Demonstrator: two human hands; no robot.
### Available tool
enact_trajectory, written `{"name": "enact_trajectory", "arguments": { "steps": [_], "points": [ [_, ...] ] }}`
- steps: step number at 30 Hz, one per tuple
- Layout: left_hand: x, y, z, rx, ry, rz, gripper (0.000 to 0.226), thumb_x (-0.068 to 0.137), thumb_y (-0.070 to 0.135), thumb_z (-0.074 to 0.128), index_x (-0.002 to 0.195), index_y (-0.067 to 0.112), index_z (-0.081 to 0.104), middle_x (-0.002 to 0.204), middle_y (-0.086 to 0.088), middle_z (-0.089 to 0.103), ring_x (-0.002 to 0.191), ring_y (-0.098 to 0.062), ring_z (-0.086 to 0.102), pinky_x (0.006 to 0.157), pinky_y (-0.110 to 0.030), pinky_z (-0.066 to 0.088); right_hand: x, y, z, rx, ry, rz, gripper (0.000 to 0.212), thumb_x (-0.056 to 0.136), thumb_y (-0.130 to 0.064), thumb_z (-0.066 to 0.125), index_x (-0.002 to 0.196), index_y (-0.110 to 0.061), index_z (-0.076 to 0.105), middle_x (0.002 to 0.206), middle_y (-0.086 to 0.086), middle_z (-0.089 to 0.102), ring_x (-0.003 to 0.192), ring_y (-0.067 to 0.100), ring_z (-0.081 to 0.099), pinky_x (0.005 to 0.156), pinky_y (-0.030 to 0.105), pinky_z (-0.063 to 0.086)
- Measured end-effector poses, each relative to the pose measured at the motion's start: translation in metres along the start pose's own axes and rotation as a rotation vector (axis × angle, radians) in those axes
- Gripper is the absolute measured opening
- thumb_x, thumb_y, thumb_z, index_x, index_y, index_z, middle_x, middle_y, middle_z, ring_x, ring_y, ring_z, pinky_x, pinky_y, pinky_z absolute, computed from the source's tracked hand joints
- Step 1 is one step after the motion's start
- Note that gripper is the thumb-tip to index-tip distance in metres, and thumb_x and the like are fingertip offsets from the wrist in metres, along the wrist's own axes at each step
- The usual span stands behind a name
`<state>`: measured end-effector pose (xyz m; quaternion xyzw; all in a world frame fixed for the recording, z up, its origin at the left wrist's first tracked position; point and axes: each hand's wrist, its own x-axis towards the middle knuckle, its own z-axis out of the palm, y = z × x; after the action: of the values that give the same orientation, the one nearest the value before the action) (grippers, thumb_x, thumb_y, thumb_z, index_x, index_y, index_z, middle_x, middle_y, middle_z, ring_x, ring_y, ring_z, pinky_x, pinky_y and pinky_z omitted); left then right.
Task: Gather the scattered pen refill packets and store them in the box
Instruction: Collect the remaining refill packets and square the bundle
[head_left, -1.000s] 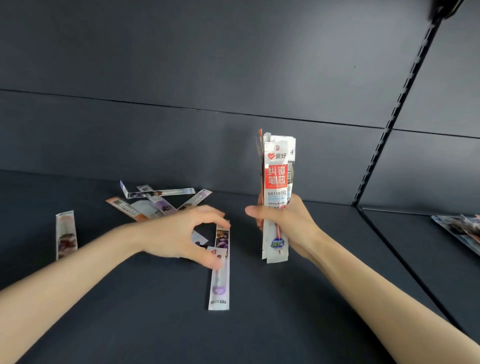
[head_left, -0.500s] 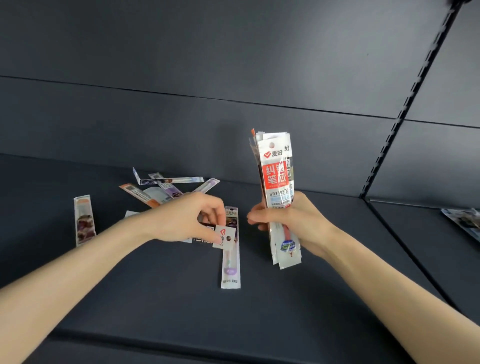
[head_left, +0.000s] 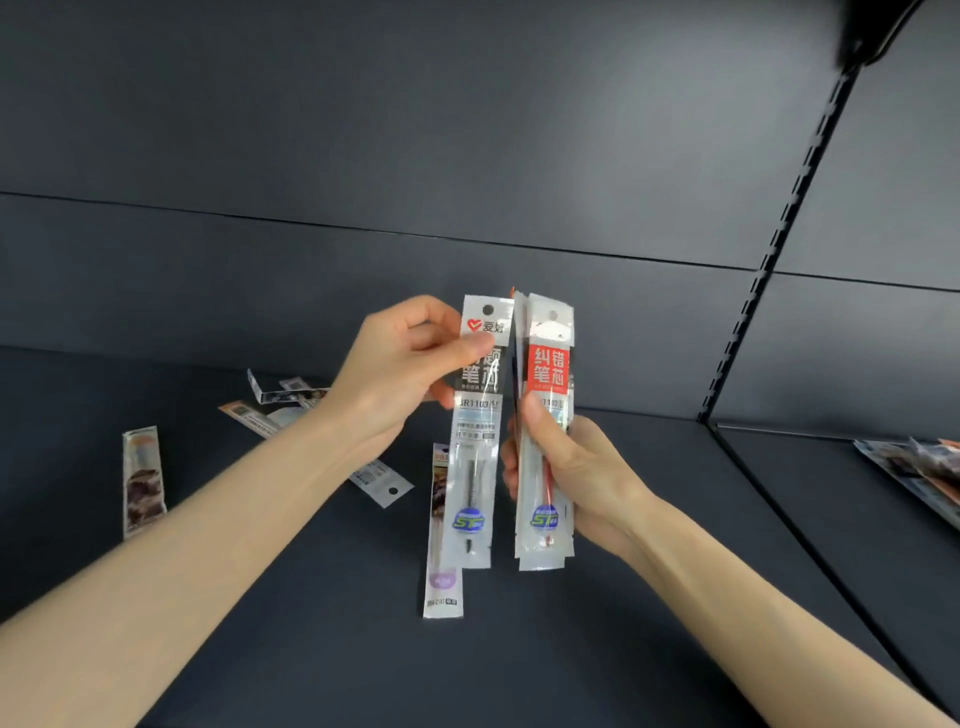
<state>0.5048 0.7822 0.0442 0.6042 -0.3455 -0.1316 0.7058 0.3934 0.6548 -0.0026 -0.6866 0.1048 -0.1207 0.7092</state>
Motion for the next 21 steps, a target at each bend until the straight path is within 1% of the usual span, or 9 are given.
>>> {"name": "enact_trajectory", "arguments": {
  "steps": [2,3,6,10,12,14,16,19,21],
  "points": [
    [0.002,-0.003,0.003,-0.041,0.008,-0.023,0.013,0.08,0.01,0.071,0.076,0.01,0.058,0.092,-0.017,0.071,0.07,-0.018,0.065,0.042,-0.019,0.043,0.0,0.003,0.0,-0.02,-0.013,0.016,0.06,0.07,-0.054,0.058,0.105,-0.006,0.066,0.097,0.012,0.074,0.086,0.026,0.072,0.082,0.037,0.059],
    [0.004,-0.003,0.003,-0.049,0.009,-0.028,0.012,0.079,0.011,0.071,0.077,0.01,0.059,0.094,-0.017,0.072,0.073,-0.02,0.066,0.043,-0.019,0.044,0.0,0.003,0.001,-0.022,-0.017,0.011,0.059,0.071,-0.052,0.058,0.109,-0.007,0.066,0.103,0.011,0.074,0.092,0.026,0.072,0.085,0.038,0.058],
    [0.007,-0.003,0.004,-0.029,0.003,-0.03,0.013,0.08,0.013,0.07,0.082,0.007,0.059,0.096,-0.018,0.073,0.079,-0.024,0.069,0.044,-0.02,0.047,0.0,0.002,0.003,-0.054,-0.007,-0.043,0.056,0.07,-0.052,0.058,0.109,-0.011,0.065,0.105,0.008,0.074,0.094,0.023,0.072,0.087,0.037,0.057],
    [0.007,-0.004,0.007,0.101,0.003,0.05,0.023,0.081,0.009,0.07,0.091,-0.007,0.056,0.092,-0.014,0.073,0.075,-0.018,0.072,0.046,-0.023,0.053,0.002,0.003,0.005,-0.115,0.001,-0.106,0.071,0.053,-0.073,0.067,0.102,-0.022,0.066,0.099,0.002,0.076,0.093,0.019,0.072,0.089,0.037,0.056],
    [0.006,-0.004,0.009,0.206,0.013,0.15,0.019,0.081,0.009,0.071,0.086,-0.003,0.056,0.089,-0.013,0.072,0.073,-0.018,0.071,0.045,-0.025,0.054,0.003,0.003,0.005,-0.122,0.002,-0.114,0.076,0.047,-0.079,0.068,0.101,-0.025,0.066,0.098,0.0,0.076,0.095,0.018,0.072,0.089,0.036,0.056],
    [0.005,-0.003,0.01,0.326,0.03,0.26,0.016,0.082,0.011,0.07,0.08,0.006,0.055,0.085,-0.011,0.071,0.071,-0.018,0.07,0.043,-0.023,0.052,0.002,0.003,0.005,-0.108,-0.016,-0.102,0.075,0.051,-0.076,0.068,0.106,-0.026,0.065,0.104,0.0,0.075,0.098,0.018,0.071,0.091,0.036,0.055],
    [0.005,-0.002,0.011,0.404,0.049,0.335,0.016,0.083,0.013,0.07,0.078,0.01,0.054,0.082,-0.008,0.07,0.069,-0.016,0.069,0.041,-0.021,0.049,0.001,0.0,0.006,-0.117,-0.05,-0.081,0.066,0.058,-0.067,0.073,0.109,-0.026,0.064,0.106,-0.001,0.074,0.099,0.016,0.07,0.088,0.032,0.056],
    [0.007,-0.002,0.012,0.304,0.039,0.314,0.019,0.08,0.012,0.072,0.08,0.007,0.054,0.084,-0.01,0.07,0.072,-0.016,0.069,0.044,-0.022,0.051,-0.001,-0.004,0.005,-0.157,-0.063,-0.054,0.038,0.073,-0.024,0.078,0.109,-0.022,0.065,0.095,-0.004,0.074,0.09,0.012,0.071,0.076,0.022,0.056],
    [0.009,-0.003,0.013,0.256,0.03,0.217,0.029,0.075,0.019,0.077,0.092,0.01,0.055,0.093,-0.006,0.07,0.081,-0.012,0.068,0.06,-0.024,0.054,0.001,-0.004,0.003,-0.192,-0.017,-0.095,0.033,0.076,-0.01,0.075,0.106,-0.02,0.065,0.087,-0.007,0.073,0.086,0.01,0.07,0.074,0.021,0.054]
  ]
}}
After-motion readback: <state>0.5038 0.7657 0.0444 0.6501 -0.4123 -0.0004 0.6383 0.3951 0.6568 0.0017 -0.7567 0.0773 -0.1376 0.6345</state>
